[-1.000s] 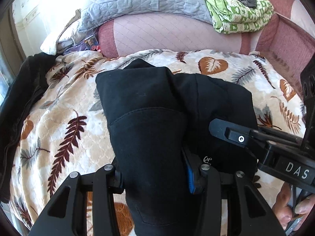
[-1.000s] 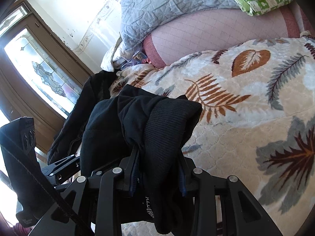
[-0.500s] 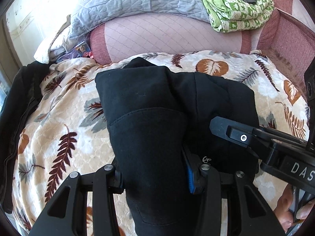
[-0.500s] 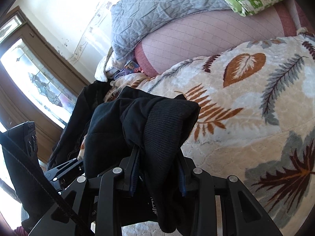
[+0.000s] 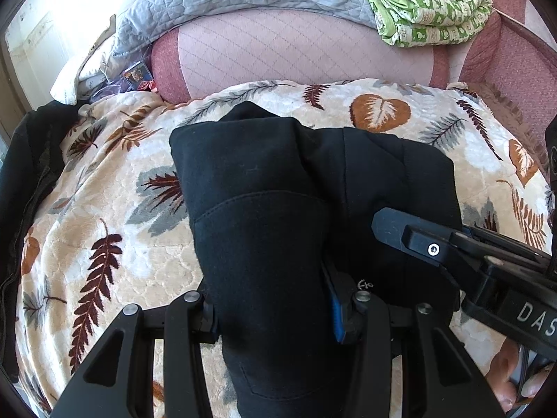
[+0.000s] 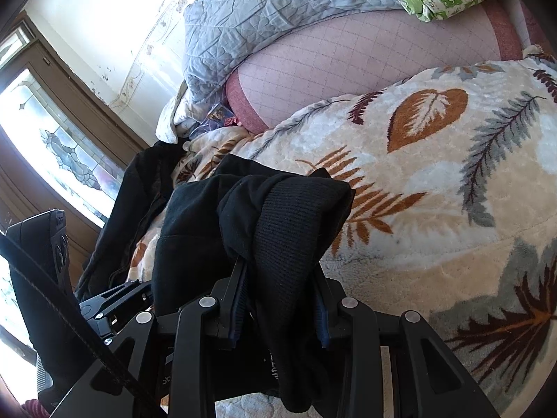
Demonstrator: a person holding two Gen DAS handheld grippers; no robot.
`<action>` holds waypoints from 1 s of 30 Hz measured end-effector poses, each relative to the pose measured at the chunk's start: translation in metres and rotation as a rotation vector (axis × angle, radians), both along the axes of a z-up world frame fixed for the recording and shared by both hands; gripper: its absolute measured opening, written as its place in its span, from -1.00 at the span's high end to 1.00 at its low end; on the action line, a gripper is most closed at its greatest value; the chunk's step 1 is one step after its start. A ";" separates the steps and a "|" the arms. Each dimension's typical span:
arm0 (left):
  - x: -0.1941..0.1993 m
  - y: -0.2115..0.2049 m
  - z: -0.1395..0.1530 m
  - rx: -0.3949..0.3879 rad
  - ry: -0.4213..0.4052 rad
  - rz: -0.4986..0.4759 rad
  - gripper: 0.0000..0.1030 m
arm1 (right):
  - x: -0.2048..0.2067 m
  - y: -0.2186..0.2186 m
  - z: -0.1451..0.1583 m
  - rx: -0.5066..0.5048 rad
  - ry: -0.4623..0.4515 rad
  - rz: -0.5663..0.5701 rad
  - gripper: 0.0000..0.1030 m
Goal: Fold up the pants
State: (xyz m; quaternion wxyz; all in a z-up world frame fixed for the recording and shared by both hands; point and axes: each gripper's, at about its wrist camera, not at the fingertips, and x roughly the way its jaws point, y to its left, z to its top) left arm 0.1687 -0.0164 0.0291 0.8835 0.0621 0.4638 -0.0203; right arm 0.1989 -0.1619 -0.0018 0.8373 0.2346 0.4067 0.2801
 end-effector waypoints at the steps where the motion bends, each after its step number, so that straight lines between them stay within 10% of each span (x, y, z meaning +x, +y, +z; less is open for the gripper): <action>1: 0.001 0.000 -0.001 0.001 0.002 -0.002 0.15 | 0.001 0.000 -0.001 -0.001 0.002 -0.002 0.31; 30: 0.020 0.003 -0.030 0.022 0.034 -0.003 -0.11 | 0.021 -0.006 -0.036 -0.015 0.096 -0.070 0.23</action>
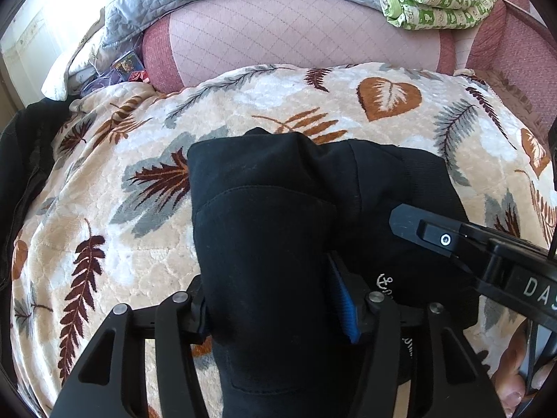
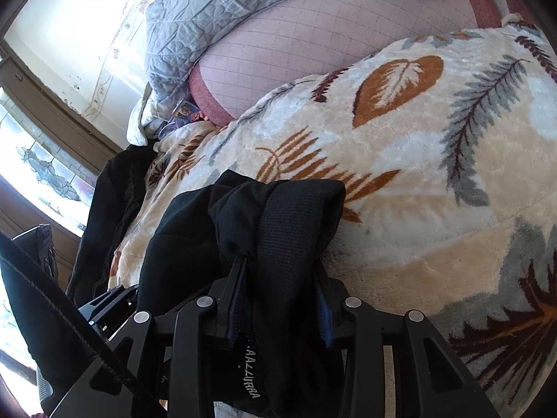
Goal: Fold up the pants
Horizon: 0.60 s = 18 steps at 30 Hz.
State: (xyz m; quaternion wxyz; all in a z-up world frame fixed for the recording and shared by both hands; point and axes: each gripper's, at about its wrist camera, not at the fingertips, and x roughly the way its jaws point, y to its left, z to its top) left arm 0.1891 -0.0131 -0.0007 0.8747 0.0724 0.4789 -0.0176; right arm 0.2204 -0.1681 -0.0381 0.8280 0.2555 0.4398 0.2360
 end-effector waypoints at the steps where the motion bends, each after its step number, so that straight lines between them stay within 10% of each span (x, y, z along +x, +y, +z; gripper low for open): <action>1: 0.000 0.000 -0.001 0.000 0.000 0.001 -0.13 | 0.000 0.000 0.000 -0.002 0.000 -0.001 0.22; 11: 0.008 0.017 -0.009 -0.054 0.023 0.051 -0.57 | 0.003 -0.005 -0.009 -0.038 0.048 -0.050 -0.16; 18: 0.018 0.053 -0.020 -0.322 0.194 0.121 -0.64 | 0.002 -0.008 -0.006 -0.092 0.055 -0.068 -0.31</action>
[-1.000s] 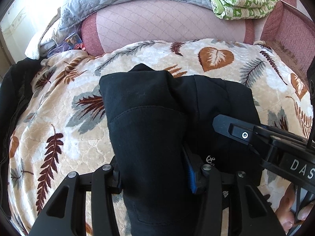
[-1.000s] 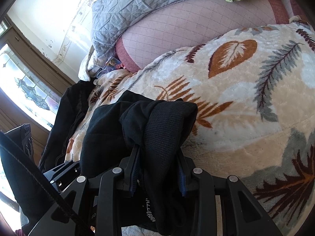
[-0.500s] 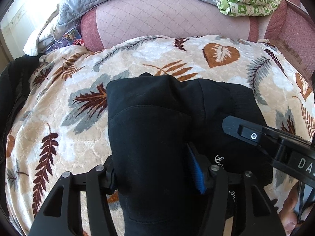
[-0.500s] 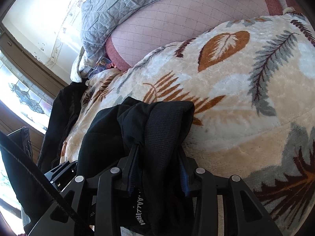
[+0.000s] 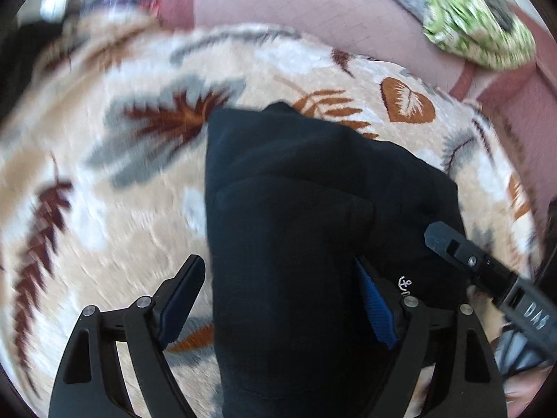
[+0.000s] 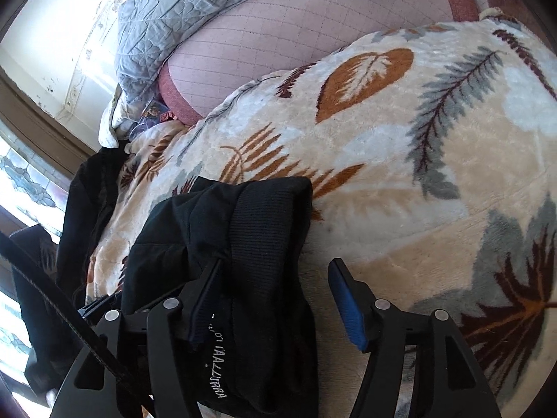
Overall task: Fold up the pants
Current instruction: 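Open both grippers and release the folded pants onto the blanket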
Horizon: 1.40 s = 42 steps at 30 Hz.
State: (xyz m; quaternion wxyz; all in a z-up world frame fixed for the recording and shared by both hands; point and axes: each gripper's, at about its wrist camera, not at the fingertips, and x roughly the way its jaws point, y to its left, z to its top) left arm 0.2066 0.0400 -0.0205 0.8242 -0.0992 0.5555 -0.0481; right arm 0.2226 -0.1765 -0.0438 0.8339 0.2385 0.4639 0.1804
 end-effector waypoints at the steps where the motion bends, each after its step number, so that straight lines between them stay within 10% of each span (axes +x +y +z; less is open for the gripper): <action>1: 0.000 0.008 -0.003 -0.061 0.035 0.023 -0.64 | -0.001 0.000 0.002 -0.010 -0.007 -0.001 -0.31; 6: -0.009 0.031 0.001 -0.191 0.087 0.094 -0.63 | -0.005 -0.009 0.016 -0.047 -0.060 -0.044 -0.31; 15: -0.035 0.021 0.030 -0.026 -0.009 0.071 -0.64 | -0.025 -0.011 0.050 0.204 -0.187 0.052 -0.30; 25: -0.037 0.040 0.021 -0.259 0.043 0.139 -0.63 | -0.019 0.028 0.013 -0.068 -0.077 0.126 -0.29; 31: -0.078 0.025 0.094 -0.034 -0.219 0.098 -0.64 | -0.017 0.042 0.000 -0.349 -0.090 0.091 -0.59; 36: -0.130 0.021 0.148 0.219 -0.469 0.176 -0.66 | -0.015 0.013 -0.002 -0.163 -0.052 -0.002 -0.58; 42: -0.199 0.034 0.194 0.458 -0.708 0.381 -0.93 | -0.058 0.012 0.050 -0.229 -0.279 -0.039 -0.58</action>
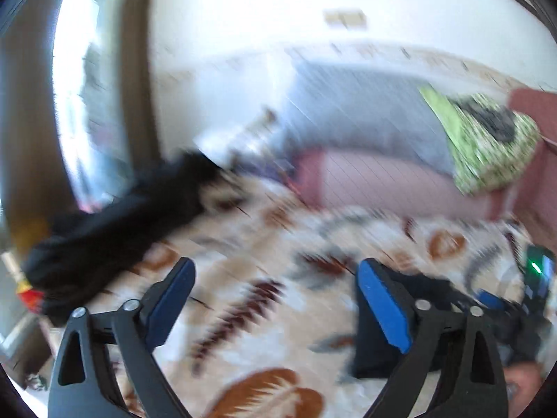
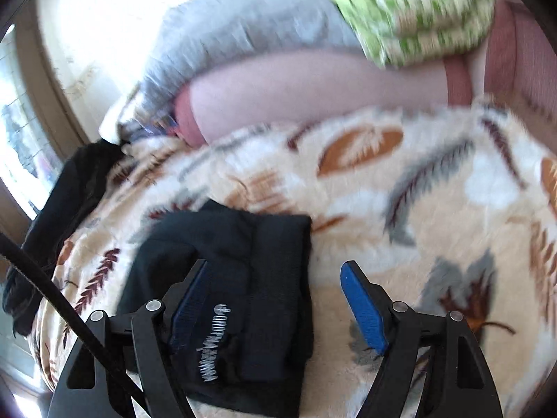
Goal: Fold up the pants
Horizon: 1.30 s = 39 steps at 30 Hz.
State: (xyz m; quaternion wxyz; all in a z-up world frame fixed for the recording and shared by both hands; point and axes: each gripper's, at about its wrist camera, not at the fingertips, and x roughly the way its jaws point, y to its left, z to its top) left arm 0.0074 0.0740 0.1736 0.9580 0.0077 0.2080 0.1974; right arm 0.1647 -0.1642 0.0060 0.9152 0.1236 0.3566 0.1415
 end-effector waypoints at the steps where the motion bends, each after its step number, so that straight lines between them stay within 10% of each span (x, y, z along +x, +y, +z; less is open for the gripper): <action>1: -0.013 0.003 0.008 0.022 -0.051 0.040 -1.00 | -0.009 0.003 0.008 -0.011 -0.034 0.008 -0.58; 9: -0.088 -0.005 0.049 0.118 -0.335 0.072 -1.00 | -0.086 0.033 0.040 -0.111 -0.205 0.076 -0.58; 15: -0.070 -0.025 0.025 0.049 -0.122 -0.154 -1.00 | -0.138 0.033 0.059 -0.043 -0.240 0.067 -0.60; 24: -0.061 -0.032 -0.039 -0.113 0.134 -0.247 -1.00 | -0.179 0.015 0.017 -0.111 -0.160 -0.038 -0.66; 39: -0.054 -0.061 -0.085 -0.096 0.329 -0.288 -1.00 | -0.167 0.012 -0.009 -0.150 -0.076 -0.047 -0.66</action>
